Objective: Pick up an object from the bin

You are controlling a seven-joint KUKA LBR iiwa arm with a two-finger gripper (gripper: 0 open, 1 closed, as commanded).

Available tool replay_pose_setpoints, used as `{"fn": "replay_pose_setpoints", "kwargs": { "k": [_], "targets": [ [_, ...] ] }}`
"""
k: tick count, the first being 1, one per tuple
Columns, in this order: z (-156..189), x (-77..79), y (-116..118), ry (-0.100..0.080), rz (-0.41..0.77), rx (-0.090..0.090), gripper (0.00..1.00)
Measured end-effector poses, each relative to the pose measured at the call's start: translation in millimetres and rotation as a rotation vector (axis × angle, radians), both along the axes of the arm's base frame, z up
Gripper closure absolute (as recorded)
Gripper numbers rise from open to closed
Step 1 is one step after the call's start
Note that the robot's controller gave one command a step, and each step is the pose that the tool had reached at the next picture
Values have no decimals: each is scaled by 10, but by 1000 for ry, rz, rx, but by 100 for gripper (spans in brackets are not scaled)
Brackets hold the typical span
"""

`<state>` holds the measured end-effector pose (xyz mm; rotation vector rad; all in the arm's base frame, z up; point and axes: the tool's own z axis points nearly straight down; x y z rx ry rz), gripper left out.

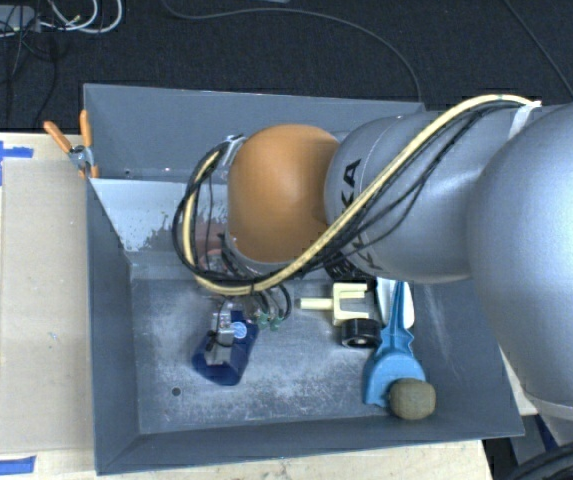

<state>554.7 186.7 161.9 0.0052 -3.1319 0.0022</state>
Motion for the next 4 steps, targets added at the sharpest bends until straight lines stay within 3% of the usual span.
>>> {"fn": "replay_pose_setpoints", "kwargs": {
  "k": [1,2,3,4],
  "targets": [
    [47,20,-11,-7,-5,1,0],
    [-409,79,-283,-10,257,6,0],
    [-510,58,-484,-3,395,6,0],
    [-455,120,-486,-11,543,6,0]
  ]
}}
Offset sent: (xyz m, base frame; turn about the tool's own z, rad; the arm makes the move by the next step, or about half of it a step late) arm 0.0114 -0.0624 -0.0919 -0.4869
